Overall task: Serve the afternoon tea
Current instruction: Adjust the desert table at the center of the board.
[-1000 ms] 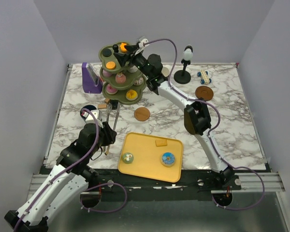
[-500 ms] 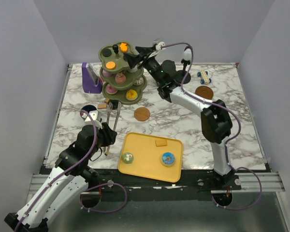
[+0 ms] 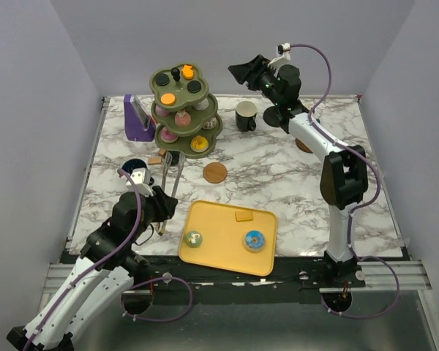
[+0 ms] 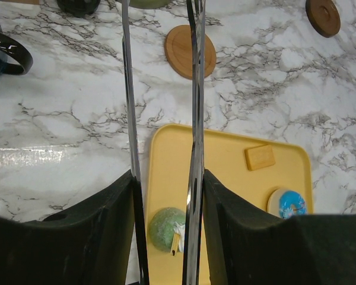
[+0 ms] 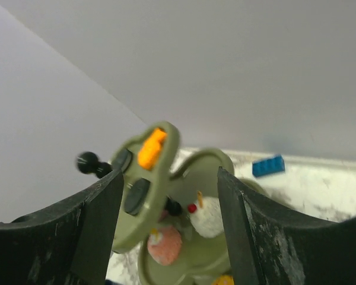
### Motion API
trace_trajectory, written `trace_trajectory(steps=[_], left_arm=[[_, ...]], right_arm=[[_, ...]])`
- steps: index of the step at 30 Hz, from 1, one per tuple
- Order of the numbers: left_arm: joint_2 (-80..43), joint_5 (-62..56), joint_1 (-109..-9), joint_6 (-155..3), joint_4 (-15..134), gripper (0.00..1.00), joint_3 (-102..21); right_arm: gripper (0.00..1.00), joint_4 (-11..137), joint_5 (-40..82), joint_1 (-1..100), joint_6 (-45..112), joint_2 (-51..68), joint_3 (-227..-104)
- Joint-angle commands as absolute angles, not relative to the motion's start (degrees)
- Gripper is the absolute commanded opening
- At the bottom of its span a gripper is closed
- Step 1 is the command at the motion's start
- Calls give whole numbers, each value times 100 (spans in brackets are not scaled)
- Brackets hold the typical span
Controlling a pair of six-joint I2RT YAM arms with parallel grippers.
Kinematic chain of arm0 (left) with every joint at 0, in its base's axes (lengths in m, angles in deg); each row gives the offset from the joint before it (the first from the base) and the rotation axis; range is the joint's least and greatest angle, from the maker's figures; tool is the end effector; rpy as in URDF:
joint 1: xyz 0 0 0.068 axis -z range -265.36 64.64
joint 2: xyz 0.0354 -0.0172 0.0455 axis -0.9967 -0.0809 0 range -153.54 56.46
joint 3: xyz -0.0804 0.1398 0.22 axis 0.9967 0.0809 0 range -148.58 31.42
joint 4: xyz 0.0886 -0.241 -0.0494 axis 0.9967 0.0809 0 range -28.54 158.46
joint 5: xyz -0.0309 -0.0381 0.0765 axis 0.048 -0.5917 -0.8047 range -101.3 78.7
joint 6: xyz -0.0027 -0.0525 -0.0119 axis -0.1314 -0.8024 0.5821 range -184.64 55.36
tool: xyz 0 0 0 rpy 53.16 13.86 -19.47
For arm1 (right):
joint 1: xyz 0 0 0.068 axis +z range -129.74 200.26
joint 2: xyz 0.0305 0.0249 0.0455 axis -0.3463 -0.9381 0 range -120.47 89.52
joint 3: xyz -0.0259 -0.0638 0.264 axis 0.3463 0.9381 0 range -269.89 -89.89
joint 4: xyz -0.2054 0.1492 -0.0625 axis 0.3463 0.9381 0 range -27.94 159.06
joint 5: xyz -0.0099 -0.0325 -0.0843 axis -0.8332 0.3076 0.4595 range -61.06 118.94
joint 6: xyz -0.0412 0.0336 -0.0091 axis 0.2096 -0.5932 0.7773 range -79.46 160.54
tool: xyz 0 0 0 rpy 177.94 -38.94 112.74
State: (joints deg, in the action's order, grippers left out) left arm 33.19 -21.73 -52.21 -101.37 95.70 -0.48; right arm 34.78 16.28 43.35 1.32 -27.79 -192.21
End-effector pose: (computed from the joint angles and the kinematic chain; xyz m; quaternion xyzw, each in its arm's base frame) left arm 0.0948 -0.0542 0.2667 -0.0747 0.8409 -0.2407 0.4790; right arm 0.4565 0.2031 0.3658 0.0025 0.6294 0.4596 0.6266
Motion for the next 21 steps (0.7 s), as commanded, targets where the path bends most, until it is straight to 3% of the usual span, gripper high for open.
trace_trajectory(steps=[1, 13, 21], left_arm=[[3429, -2037, -5190, -10200, 9380, 52, 29], [3429, -2085, -5196, -10270, 9379, 52, 50], [3515, -2162, -5190, -10296, 9444, 52, 54]], right_arm=[[72, 4363, 578, 4316, -838, -3327, -19723], [71, 4597, -158, 4319, -1491, -4417, -20798], [69, 4995, 468, 4301, -1154, -4247, -20424]])
